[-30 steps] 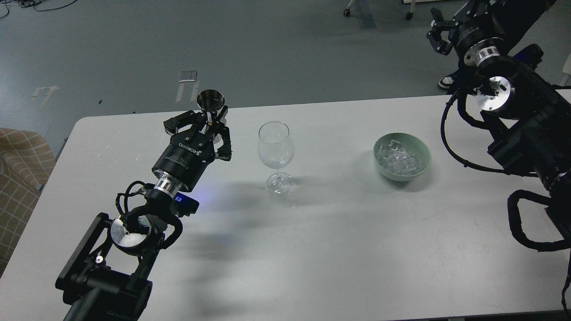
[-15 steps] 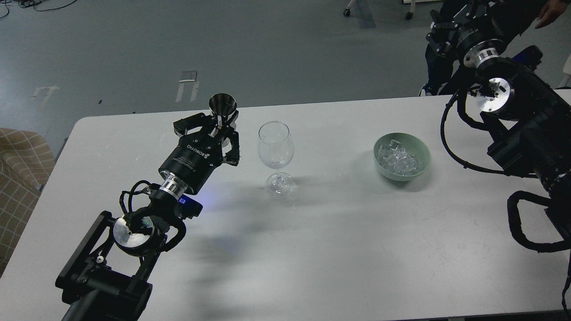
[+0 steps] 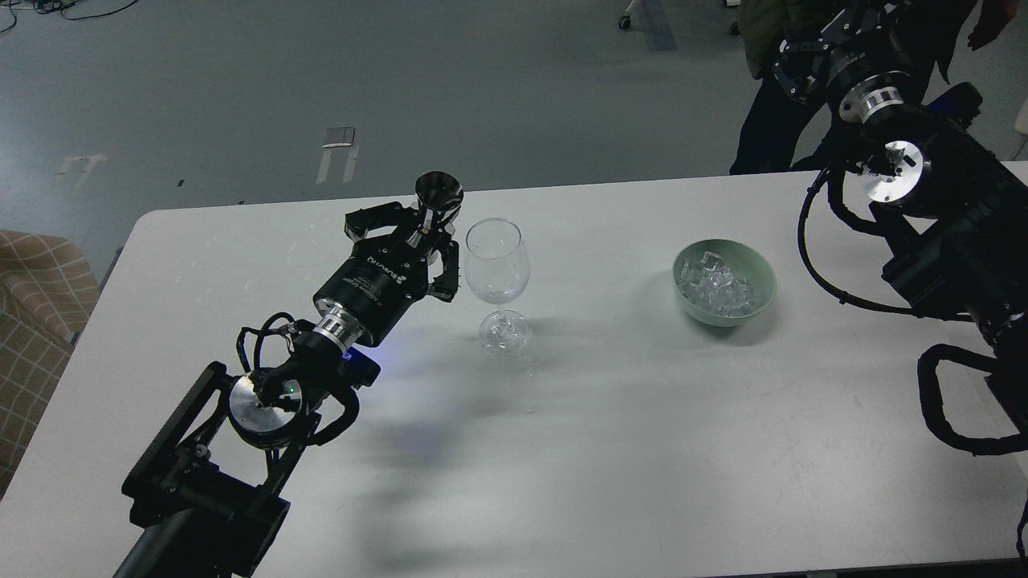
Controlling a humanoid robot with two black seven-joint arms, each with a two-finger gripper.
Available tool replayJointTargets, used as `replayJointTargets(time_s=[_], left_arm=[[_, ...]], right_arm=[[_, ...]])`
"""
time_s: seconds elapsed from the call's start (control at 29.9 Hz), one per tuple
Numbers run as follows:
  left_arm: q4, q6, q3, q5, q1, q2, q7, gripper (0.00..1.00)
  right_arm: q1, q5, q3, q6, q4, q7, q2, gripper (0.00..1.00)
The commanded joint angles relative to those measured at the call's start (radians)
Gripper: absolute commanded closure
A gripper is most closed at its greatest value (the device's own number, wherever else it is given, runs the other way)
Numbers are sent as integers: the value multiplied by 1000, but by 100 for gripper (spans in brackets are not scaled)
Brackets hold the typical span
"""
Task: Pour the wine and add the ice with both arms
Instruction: 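Carry the jigger with the left gripper over the wine glass, then tilt the jigger with the left gripper to pour into the glass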
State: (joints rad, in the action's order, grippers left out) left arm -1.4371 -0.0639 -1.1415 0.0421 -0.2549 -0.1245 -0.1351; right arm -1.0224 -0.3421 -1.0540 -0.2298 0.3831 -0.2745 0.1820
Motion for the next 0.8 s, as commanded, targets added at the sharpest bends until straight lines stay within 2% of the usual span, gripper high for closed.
replayJointTargets(time_s=[0.0, 0.4, 0.77], left_arm=[[12, 1, 2, -1, -18, -4, 0, 100], [20, 10, 3, -36, -29, -3, 2, 100], [34, 21, 34, -79, -90, -10, -8, 100]], right_arm=[[1, 0, 0, 0, -1, 0, 2, 0], [7, 0, -1, 0, 0, 0, 5, 0], [13, 0, -3, 0, 2, -2, 5, 0]])
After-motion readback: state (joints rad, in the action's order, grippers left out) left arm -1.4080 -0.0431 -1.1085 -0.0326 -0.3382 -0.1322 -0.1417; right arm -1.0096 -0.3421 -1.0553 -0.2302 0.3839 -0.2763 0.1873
